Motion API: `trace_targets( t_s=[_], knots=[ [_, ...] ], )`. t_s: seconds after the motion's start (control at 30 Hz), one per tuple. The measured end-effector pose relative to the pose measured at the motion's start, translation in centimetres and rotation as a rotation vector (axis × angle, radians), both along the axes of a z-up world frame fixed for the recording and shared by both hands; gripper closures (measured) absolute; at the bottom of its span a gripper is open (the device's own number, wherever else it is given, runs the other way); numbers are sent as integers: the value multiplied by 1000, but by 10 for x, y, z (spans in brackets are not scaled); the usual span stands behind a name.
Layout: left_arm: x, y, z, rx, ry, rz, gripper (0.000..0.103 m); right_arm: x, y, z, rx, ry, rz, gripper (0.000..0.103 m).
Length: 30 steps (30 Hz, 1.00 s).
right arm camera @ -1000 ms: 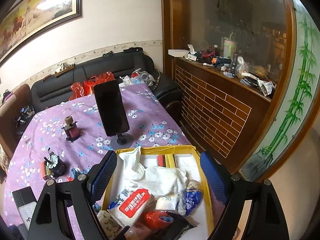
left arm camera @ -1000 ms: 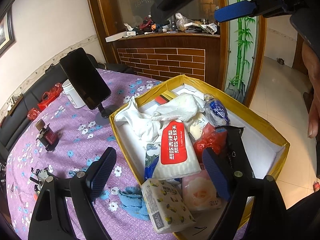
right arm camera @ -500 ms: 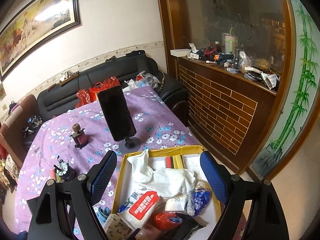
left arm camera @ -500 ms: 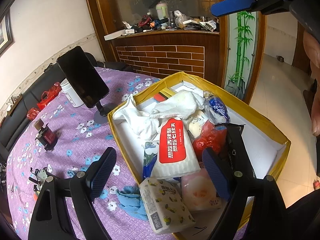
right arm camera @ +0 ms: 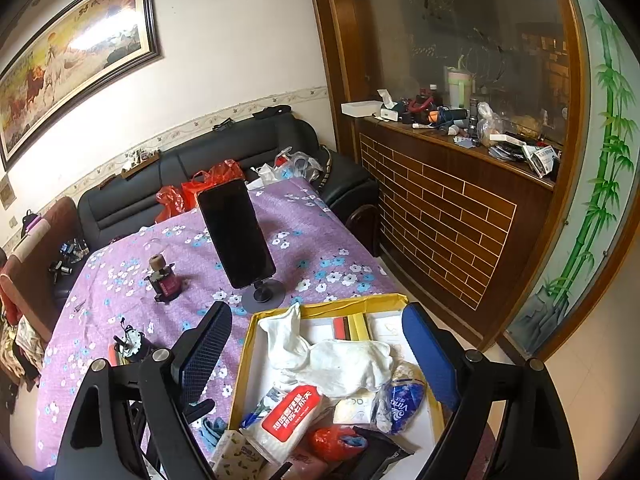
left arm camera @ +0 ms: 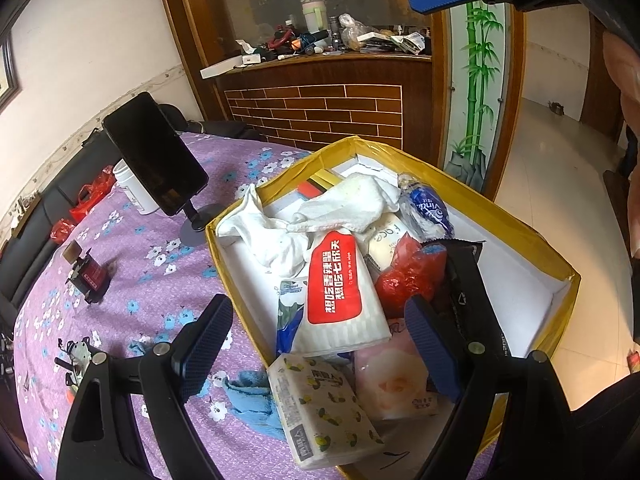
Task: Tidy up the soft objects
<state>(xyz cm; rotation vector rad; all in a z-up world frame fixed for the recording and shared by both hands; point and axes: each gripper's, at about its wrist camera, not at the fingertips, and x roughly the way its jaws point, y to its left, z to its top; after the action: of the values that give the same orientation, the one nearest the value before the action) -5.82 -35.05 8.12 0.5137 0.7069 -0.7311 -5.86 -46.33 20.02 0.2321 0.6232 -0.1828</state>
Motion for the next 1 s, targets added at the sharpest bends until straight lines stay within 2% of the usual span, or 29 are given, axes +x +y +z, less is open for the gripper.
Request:
trace_targets(
  t_s=[0.53, 0.77, 1.0],
  knots=[
    [1, 1, 2, -23, 26, 2, 16, -3, -4, 0, -2, 0, -9, 12],
    [9, 16, 8, -33, 14, 75, 16, -6, -7, -5, 15, 12, -35, 12],
    [20, 48, 12, -56, 15, 170, 16, 2, 14, -19, 13, 65, -3, 12]
  ],
)
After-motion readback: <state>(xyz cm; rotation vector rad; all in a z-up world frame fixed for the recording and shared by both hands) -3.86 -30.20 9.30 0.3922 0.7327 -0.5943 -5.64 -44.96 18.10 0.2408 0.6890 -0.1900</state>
